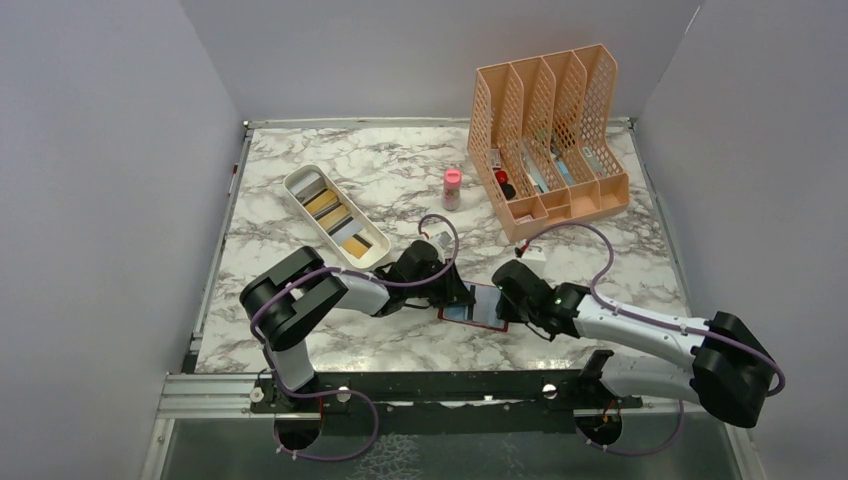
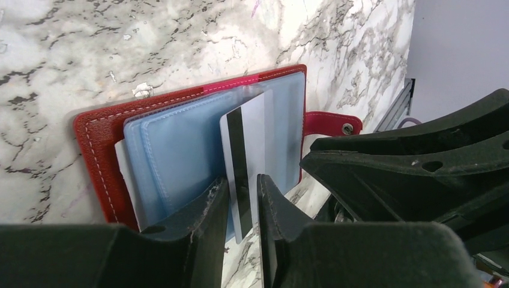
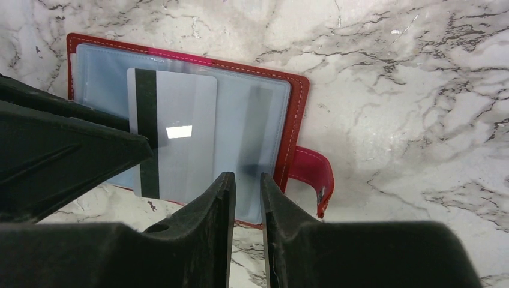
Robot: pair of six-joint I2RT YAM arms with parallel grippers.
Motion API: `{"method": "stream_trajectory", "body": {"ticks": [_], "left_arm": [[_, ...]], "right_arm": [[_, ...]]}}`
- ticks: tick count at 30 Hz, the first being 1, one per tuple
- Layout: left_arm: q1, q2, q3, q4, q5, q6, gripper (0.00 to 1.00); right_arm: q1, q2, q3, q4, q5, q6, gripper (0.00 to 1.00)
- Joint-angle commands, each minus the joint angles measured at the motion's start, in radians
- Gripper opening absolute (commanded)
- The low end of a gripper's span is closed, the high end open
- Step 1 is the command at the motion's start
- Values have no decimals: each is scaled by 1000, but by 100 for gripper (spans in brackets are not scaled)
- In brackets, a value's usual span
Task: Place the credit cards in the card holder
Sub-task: Insert the credit card into the card holder.
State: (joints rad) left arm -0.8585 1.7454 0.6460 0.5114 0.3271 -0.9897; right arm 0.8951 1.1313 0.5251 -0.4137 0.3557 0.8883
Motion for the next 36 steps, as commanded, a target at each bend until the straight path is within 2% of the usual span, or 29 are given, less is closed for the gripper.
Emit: {"method": "stream_trajectory", "body": {"ticks": [1,12,20,30,36], "left_arm": [[-9,16,26,-18,-20,26,28],[-12,24,44,-17,-15,36,35],[-26,50,80,-19,-13,40,31],[-51,79,132,-41,-19,65,34],[-64,82,149,-65,-34,80,35]], "right_arm": [[-4,-2,41,-46,68,-22,27],[-82,-50,26,-90,64,-21,27],[-87,36,28,-99,53,33,26],[-87,74,-8,5,-33,48,25],[-87,75,-1,16,-33,41,24]]}}
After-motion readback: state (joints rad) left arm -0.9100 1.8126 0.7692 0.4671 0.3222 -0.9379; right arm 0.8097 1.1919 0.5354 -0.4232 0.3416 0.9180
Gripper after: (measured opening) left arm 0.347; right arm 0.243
